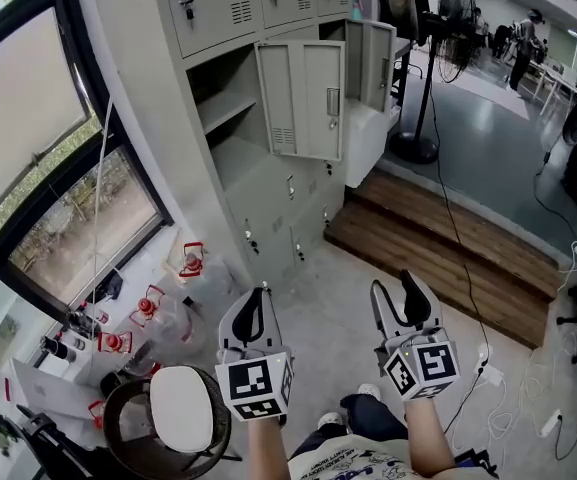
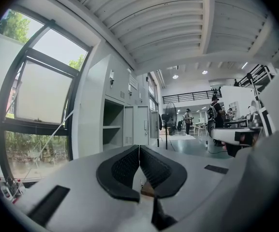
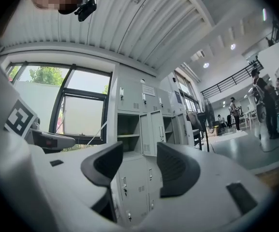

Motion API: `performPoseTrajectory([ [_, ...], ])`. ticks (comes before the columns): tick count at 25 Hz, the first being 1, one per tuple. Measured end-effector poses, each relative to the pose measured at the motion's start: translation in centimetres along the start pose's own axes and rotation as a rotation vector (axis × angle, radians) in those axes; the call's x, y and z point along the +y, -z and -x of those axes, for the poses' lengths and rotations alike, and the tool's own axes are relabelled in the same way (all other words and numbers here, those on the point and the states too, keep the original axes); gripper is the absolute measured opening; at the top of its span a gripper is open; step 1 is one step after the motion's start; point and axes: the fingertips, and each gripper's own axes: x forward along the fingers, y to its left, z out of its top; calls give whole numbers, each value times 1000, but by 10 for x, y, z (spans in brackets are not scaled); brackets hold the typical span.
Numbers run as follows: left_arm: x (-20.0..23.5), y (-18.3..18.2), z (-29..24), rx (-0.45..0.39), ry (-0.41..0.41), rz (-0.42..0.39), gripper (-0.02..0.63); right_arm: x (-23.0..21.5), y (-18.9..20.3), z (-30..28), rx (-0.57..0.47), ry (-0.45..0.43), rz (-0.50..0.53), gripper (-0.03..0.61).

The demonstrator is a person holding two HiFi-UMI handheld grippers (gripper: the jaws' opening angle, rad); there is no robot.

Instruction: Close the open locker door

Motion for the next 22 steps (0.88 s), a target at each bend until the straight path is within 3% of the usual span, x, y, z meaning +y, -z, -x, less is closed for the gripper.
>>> performPoseTrajectory([
  [10, 12, 4, -49, 17, -31, -7, 8, -16, 14, -60, 25, -29, -16, 219],
  [22, 17, -8, -162, 23, -128, -16, 8, -75, 12, -186, 16, -118, -34, 219],
])
